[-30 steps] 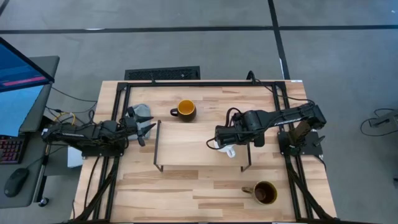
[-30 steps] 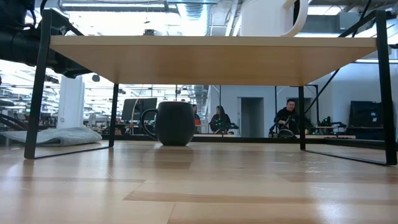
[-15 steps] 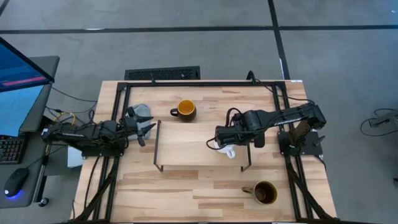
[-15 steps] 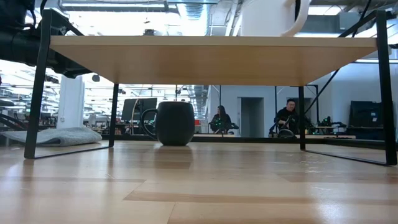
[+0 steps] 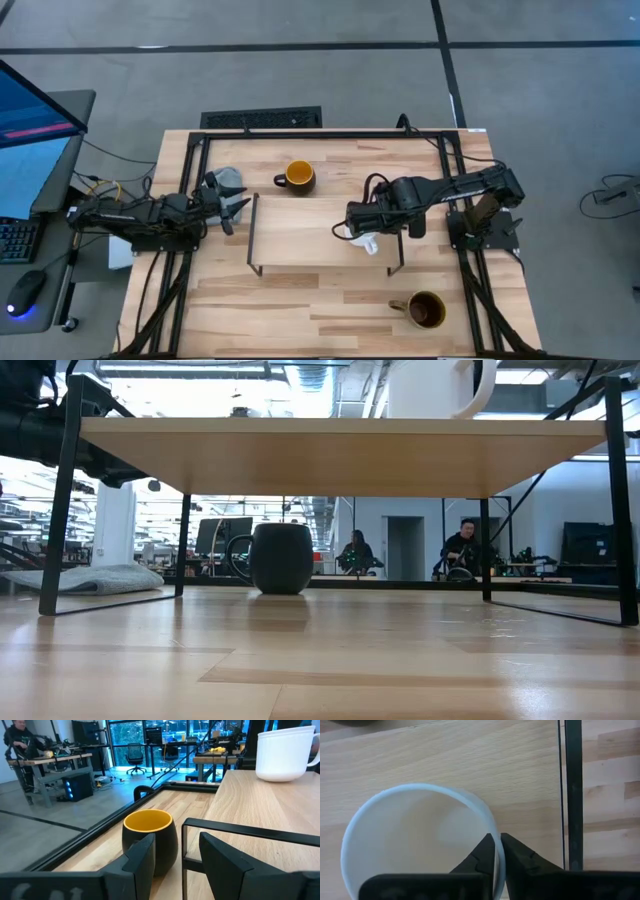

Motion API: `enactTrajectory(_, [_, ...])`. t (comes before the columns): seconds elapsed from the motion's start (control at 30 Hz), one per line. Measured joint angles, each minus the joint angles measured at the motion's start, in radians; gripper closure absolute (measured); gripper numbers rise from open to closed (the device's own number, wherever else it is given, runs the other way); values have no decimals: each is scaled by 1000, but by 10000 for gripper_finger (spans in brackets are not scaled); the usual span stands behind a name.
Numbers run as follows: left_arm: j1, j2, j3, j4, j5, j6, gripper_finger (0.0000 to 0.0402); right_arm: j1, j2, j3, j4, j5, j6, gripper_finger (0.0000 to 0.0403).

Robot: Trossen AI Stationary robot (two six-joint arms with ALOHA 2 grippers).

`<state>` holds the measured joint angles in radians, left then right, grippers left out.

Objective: Stack small to large cups/mugs on shelf
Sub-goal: Put the white mug on the shelf

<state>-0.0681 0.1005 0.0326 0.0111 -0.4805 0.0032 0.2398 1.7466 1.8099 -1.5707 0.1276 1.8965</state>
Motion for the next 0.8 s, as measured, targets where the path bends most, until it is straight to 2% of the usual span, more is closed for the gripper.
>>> enactTrajectory(0.53, [0, 0, 0, 0, 0, 0, 255, 0, 0, 0, 0, -26, 14, 313])
enactTrajectory(0.8, [0, 0, 0, 0, 0, 0, 255, 0, 0, 0, 0, -26, -2, 262])
